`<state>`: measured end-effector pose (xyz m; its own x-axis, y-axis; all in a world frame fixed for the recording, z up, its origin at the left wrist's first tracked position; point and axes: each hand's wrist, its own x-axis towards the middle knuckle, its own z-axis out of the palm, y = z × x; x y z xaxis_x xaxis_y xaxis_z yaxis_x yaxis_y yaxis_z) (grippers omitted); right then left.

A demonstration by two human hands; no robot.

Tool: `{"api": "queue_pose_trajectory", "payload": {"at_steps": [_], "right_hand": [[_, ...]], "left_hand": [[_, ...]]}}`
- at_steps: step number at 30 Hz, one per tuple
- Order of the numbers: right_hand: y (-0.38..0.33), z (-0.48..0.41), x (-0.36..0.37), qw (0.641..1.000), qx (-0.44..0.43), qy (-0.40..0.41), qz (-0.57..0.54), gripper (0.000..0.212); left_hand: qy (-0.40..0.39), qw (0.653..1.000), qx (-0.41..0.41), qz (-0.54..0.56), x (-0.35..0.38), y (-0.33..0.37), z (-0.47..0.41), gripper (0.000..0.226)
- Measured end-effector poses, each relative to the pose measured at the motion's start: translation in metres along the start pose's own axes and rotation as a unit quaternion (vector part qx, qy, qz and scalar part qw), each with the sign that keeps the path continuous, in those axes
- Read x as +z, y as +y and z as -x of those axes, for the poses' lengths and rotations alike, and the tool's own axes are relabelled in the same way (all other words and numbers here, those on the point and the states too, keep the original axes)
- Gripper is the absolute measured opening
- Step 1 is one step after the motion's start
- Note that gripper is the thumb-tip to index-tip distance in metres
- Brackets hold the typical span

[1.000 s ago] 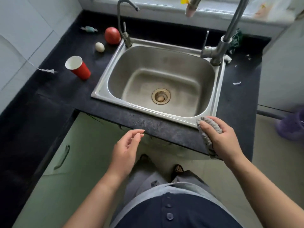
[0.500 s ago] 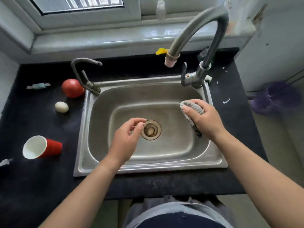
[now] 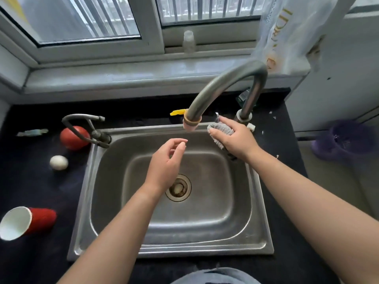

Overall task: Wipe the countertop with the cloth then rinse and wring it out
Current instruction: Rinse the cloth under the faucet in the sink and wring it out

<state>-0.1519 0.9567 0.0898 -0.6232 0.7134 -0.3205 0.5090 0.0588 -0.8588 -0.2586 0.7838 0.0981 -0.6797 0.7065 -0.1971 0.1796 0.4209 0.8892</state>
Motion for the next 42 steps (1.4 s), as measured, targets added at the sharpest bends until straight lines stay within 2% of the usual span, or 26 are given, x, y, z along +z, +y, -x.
{"api": "queue_pose_trajectory", "payload": {"at_steps": [13, 16, 19, 21, 23, 26, 31, 35, 38, 40, 42], "right_hand": [[0.005, 0.000, 0.012, 0.998, -0.019, -0.054, 0.033, 0.064], [0.008, 0.006, 0.018, 1.000, -0.013, -0.018, -0.005, 0.063], [0.008, 0.014, 0.027, 0.998, 0.004, 0.034, -0.054, 0.042], [0.005, 0.020, 0.035, 0.996, 0.016, 0.012, -0.082, 0.022], [0.002, 0.023, 0.045, 0.996, 0.016, -0.011, -0.091, 0.014], [0.000, 0.023, 0.056, 0.994, 0.019, -0.021, -0.108, 0.013], [0.005, 0.026, 0.058, 0.986, 0.042, -0.073, -0.141, 0.013], [0.017, 0.024, 0.053, 0.992, 0.040, -0.087, -0.084, 0.011], [0.031, 0.021, 0.052, 0.998, 0.038, -0.057, 0.005, 0.008], [0.033, 0.025, 0.051, 0.998, 0.035, -0.046, 0.012, 0.013], [0.031, 0.030, 0.053, 0.996, 0.011, -0.089, -0.005, 0.021]], "left_hand": [[0.027, 0.999, -0.019, 0.001, 0.009, -0.011, -0.009, 0.016], [0.021, 1.000, -0.022, 0.000, 0.009, -0.013, -0.008, 0.018], [0.010, 1.000, -0.024, -0.003, 0.007, -0.014, -0.007, 0.014], [-0.004, 1.000, -0.026, -0.002, 0.007, -0.013, -0.004, 0.014], [-0.023, 0.999, -0.026, 0.012, 0.008, -0.015, -0.002, 0.019], [-0.023, 0.998, -0.042, 0.035, 0.011, -0.020, 0.001, 0.027], [0.005, 0.999, -0.045, -0.007, 0.007, -0.027, 0.004, 0.017], [0.031, 0.999, -0.039, -0.023, 0.004, -0.027, 0.006, 0.011], [0.046, 0.998, -0.043, -0.015, 0.003, -0.025, 0.006, 0.008], [0.056, 0.997, -0.059, -0.002, 0.003, -0.024, 0.005, 0.011], [0.071, 0.994, -0.080, 0.012, 0.005, -0.022, 0.002, 0.010]]}}
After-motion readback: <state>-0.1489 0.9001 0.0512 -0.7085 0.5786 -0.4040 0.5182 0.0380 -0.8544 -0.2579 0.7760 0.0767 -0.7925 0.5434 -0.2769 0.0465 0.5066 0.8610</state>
